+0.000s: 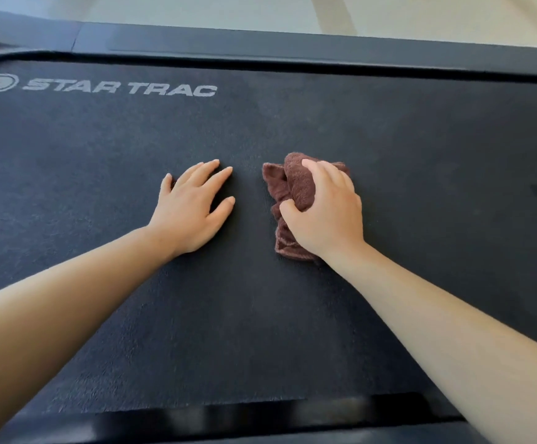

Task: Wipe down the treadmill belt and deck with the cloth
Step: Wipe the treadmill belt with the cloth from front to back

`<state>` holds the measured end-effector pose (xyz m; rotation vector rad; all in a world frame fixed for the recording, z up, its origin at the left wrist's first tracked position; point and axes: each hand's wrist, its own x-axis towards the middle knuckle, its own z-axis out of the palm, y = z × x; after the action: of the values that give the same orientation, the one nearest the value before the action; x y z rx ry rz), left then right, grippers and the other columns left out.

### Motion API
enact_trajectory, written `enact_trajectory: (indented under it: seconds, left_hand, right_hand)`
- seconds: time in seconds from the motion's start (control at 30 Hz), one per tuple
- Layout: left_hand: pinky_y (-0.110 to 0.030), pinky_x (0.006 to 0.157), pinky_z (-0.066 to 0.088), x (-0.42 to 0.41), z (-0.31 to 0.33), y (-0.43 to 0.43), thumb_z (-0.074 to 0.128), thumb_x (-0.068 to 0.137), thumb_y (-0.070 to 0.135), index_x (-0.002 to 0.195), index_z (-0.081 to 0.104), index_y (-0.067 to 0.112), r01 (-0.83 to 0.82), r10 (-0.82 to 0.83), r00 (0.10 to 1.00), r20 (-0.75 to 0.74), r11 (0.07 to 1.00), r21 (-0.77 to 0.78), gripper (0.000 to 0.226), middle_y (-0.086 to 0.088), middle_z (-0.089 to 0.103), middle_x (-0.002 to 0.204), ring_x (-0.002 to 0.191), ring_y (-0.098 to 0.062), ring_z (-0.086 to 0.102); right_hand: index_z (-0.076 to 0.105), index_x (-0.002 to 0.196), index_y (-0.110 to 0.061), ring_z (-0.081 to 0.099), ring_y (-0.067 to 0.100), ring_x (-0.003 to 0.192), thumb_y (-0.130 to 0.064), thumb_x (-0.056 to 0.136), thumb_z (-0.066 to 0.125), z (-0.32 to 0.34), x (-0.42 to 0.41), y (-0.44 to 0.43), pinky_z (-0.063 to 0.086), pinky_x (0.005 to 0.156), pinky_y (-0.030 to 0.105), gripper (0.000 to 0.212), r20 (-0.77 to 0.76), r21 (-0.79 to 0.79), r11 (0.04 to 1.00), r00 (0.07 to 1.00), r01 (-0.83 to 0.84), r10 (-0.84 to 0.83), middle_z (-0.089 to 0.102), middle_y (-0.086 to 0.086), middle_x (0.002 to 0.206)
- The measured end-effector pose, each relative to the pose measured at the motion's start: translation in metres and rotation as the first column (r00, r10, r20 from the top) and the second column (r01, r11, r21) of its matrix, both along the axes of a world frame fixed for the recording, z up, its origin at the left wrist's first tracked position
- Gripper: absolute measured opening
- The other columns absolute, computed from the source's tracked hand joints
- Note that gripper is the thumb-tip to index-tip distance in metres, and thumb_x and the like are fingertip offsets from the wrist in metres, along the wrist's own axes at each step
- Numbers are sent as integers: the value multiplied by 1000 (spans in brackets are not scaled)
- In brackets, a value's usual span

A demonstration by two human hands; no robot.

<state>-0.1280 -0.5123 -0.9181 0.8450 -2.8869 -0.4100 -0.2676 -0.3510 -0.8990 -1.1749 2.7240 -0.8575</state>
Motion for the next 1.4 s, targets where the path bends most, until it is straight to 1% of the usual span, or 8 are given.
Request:
enact_trajectory:
  seconds: [0.13, 0.33, 0.47, 0.67, 0.87, 1.0, 1.2, 1.4]
  left_hand:
    - [-63, 109, 3, -48, -2, -23, 33, 94, 49, 145, 26, 32, -10, 11, 999, 40, 1000, -27, 54, 3, 18, 155, 143, -18, 9]
    - [-57, 113, 5, -94, -1, -77, 36, 91, 53, 146, 25, 26, -104, 105, 994, 25, 993, -63, 62, 2, 19, 156, 143, -19, 11]
    - [-52, 114, 6, -96, -8, -88, 37, 89, 55, 146, 27, 20, -167, 163, 985, -46, 982, -86, 67, 2, 21, 155, 143, -17, 14]
    - [-52, 113, 7, -98, -9, -88, 35, 90, 45, 143, 31, 20, -171, 164, 982, -96, 982, -77, 59, 3, 25, 153, 141, -16, 16]
    - [-53, 114, 8, -98, -10, -88, 35, 90, 40, 142, 32, 20, -167, 159, 982, -104, 984, -68, 56, 4, 27, 152, 140, -14, 18]
    - [-53, 113, 8, -97, -11, -87, 34, 90, 43, 142, 34, 21, -171, 162, 981, -106, 983, -74, 56, 5, 29, 151, 139, -14, 20]
    - [-53, 113, 7, -97, -10, -87, 36, 91, 43, 142, 33, 21, -171, 165, 981, -101, 983, -63, 56, 4, 27, 152, 140, -14, 18]
    - [-53, 114, 6, -97, -8, -85, 35, 92, 42, 144, 29, 20, -165, 161, 984, -75, 985, -52, 57, 3, 24, 154, 142, -16, 15]
  right_hand:
    - [44, 137, -23, 31, 18, 136, -41, 80, 60, -3, -27, -30, 27, 108, 41, 62, -3, -18, 1000, 1000, -14, 14, 42, -4, 143]
    - [45, 137, -23, 32, 18, 135, -40, 80, 60, -1, -61, -74, 29, 110, 40, 62, -6, -19, 995, 995, -100, 100, 43, -3, 143]
    - [46, 136, -23, 33, 19, 134, -40, 79, 60, -2, -79, -108, 30, 109, 40, 62, -7, -25, 994, 994, -110, 110, 44, -3, 142]
    - [46, 136, -25, 35, 18, 133, -39, 79, 60, 4, -112, -155, 31, 108, 38, 60, 7, -12, 982, 982, -187, 187, 45, -5, 140]
    - [48, 133, -26, 37, 18, 131, -37, 78, 62, 9, -141, -194, 32, 107, 38, 58, 41, -12, 952, 951, -305, 306, 48, -7, 139]
    - [49, 132, -27, 38, 17, 130, -37, 77, 62, 10, -151, -216, 33, 107, 39, 57, 45, -10, 948, 947, -317, 317, 49, -6, 137]
    - [46, 134, -27, 37, 19, 131, -39, 79, 60, 8, -140, -199, 35, 105, 40, 58, 38, -22, 968, 967, -251, 251, 46, -6, 140]
    - [44, 137, -24, 33, 19, 134, -38, 79, 60, 8, -108, -132, 33, 107, 41, 62, 31, -1, 982, 982, -188, 188, 43, -5, 143]
